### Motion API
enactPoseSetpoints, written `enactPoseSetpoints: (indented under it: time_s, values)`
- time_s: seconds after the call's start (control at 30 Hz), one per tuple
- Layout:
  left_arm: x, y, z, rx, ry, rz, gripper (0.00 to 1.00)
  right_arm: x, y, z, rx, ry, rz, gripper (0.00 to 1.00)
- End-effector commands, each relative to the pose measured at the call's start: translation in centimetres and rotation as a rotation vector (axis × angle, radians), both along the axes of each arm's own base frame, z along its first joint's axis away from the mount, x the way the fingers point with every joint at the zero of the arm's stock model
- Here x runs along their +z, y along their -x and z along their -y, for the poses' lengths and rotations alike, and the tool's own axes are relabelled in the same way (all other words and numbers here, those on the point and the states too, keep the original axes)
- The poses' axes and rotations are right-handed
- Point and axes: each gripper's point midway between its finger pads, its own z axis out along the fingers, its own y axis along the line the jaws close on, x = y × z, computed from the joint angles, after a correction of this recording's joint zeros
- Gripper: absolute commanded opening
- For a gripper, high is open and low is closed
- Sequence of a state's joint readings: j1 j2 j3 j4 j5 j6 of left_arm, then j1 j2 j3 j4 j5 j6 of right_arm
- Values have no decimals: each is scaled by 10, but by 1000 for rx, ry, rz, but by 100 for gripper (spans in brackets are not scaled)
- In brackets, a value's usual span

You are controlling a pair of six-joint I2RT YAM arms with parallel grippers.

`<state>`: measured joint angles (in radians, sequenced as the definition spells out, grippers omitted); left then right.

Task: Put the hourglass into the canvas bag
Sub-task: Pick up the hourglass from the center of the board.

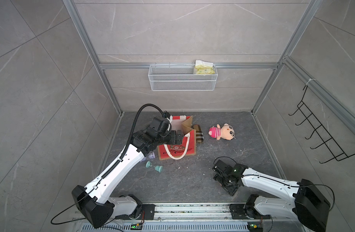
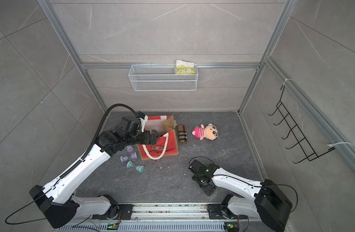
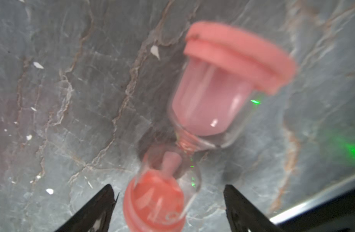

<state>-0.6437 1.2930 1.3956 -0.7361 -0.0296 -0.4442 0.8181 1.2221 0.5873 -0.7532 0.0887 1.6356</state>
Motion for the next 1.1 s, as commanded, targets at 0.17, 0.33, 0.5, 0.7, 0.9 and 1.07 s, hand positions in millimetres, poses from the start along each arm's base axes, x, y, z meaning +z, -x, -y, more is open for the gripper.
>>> enactPoseSetpoints:
  time_s: [0.17,0.33,0.5,0.7,0.9,1.07]
  values:
    - [4,-4,-4,5,-31,41,100,-10,1,0,-94,33,-30,79]
    - [1,-6,-7,18,-44,42,100,-12,1,4,-97,58,-30,73]
    - [2,-5,-6,15,-40,44,100,-11,-2,5,-88,85,-35,64]
    - [3,-4,-7,15,-37,45,100,-13,-1,6,-74,99,-40,55]
    - [3,-4,-7,17,-34,45,100,-10,-2,10,-50,112,-23,42]
    - [4,-5,-6,17,-32,53,100,-3,-6,9,-19,118,-4,30]
